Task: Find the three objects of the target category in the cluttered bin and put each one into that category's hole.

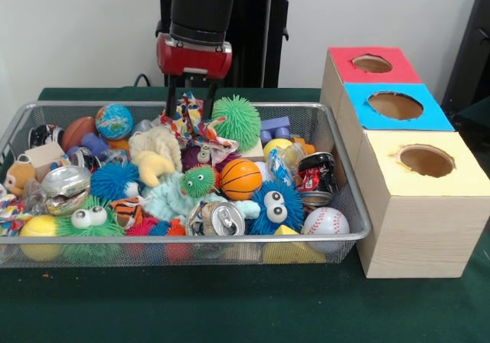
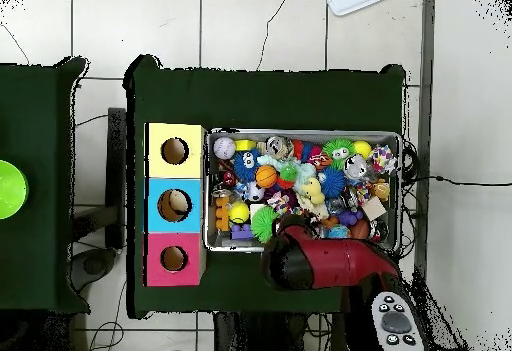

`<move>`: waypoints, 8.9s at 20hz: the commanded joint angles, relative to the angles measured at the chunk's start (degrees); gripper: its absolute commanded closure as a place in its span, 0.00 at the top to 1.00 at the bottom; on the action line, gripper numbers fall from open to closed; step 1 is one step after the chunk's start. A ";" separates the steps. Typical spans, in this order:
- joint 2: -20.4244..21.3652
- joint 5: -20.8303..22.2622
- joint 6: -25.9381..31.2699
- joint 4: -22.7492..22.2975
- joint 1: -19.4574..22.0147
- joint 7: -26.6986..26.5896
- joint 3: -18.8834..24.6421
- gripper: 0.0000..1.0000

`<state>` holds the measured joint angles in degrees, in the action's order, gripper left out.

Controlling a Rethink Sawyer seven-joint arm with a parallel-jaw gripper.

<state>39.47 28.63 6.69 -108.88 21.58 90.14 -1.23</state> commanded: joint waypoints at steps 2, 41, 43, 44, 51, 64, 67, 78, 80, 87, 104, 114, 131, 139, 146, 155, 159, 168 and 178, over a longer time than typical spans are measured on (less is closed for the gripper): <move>-2.92 2.44 -1.49 0.23 -1.83 6.20 -0.16 1.00; 10.48 -2.27 4.40 -8.68 0.00 5.93 4.83 0.00; 13.35 -4.69 6.80 -9.74 0.80 5.72 6.87 0.00; 14.50 -5.74 7.97 -10.10 1.21 5.28 7.93 0.00; 18.55 -11.50 12.33 -10.98 2.01 4.96 11.61 0.00; 19.85 -19.60 20.74 -4.51 -11.08 11.97 5.07 0.00; 19.09 -20.85 22.02 -2.45 -13.75 13.11 3.64 0.00; 13.26 -25.34 25.60 8.55 -22.63 17.67 -1.35 0.00; 12.15 -26.32 27.19 11.03 -23.84 18.24 -2.21 0.00; 7.14 -28.71 29.95 18.39 -27.00 18.30 -4.71 0.00; -0.78 -34.70 15.21 15.50 -29.51 18.26 -5.98 0.00; -5.91 -39.78 10.02 16.76 -32.73 19.45 -7.93 0.00; -13.23 -45.20 1.86 16.60 -34.29 18.87 -7.67 0.00; -16.43 -43.50 -4.23 17.07 -33.26 16.26 -7.39 0.00; -17.13 -43.76 -2.53 18.56 -33.97 14.21 -8.94 0.00; -12.53 -43.52 2.41 17.09 -34.38 13.67 -10.48 0.00; -8.71 -44.11 8.49 16.68 -36.10 14.13 -12.69 0.00; -7.58 -43.45 8.62 16.19 -36.36 15.01 -13.60 1.00; -6.73 -43.92 12.37 17.65 -37.97 15.10 -15.95 1.00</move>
<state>32.77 -14.28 10.23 -91.36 -16.68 94.13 -17.24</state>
